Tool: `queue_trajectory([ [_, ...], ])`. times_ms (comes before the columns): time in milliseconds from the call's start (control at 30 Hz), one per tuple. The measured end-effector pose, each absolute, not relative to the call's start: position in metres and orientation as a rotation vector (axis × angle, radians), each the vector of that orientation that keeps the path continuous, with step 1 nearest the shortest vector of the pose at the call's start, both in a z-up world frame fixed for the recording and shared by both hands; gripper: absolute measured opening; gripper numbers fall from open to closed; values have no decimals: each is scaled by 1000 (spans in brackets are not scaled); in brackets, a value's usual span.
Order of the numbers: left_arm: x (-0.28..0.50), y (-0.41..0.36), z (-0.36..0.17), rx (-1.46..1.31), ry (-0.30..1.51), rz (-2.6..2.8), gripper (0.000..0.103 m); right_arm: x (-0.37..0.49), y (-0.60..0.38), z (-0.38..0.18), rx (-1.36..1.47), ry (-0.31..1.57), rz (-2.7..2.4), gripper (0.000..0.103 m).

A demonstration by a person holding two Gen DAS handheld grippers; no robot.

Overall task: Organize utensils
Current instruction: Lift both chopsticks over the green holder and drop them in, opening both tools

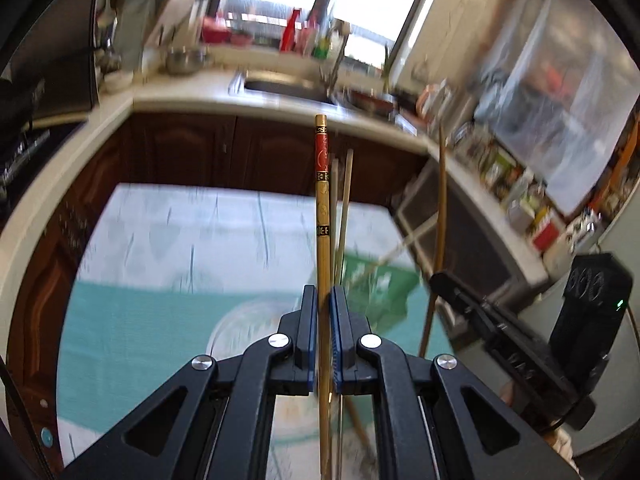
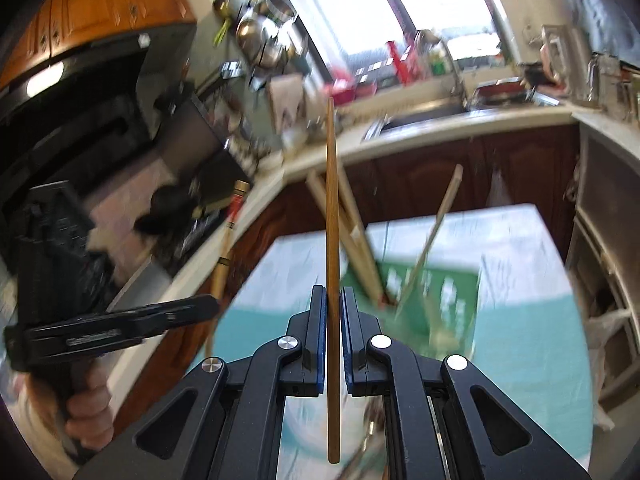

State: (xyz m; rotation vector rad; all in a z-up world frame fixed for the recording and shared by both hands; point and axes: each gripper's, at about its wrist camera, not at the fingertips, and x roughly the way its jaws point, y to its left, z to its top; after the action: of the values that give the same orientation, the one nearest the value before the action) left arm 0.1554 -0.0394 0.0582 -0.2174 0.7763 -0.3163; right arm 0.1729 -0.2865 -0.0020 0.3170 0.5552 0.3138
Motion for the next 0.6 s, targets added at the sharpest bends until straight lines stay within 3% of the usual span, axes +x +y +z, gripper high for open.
queue_trajectory([
  [333, 212, -63, 80, -354, 523, -282, 4, 254, -307, 18, 344, 366, 191, 6],
  [600, 236, -82, 53, -341, 427, -276, 4, 302, -295, -25, 218, 364, 192, 6],
])
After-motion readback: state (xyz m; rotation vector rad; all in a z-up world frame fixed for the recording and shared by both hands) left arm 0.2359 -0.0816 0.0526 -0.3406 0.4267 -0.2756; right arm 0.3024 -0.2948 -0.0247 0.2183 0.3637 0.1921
